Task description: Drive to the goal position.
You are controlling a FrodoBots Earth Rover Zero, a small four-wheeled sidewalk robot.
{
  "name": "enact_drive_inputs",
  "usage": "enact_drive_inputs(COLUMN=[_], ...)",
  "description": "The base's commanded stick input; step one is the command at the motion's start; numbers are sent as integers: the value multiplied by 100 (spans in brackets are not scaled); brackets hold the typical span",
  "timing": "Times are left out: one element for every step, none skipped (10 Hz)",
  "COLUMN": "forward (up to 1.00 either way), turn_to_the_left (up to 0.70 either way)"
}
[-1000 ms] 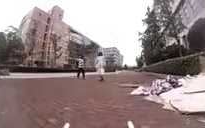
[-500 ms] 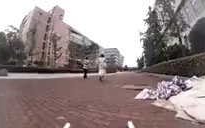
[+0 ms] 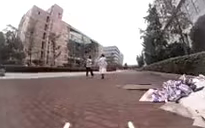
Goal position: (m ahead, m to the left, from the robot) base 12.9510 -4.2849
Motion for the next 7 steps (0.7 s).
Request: enact_drive_inputs(forward=[60,60,60,60,45,45,45], turn_to_the_left=[0,0,0,0,27,27,27])
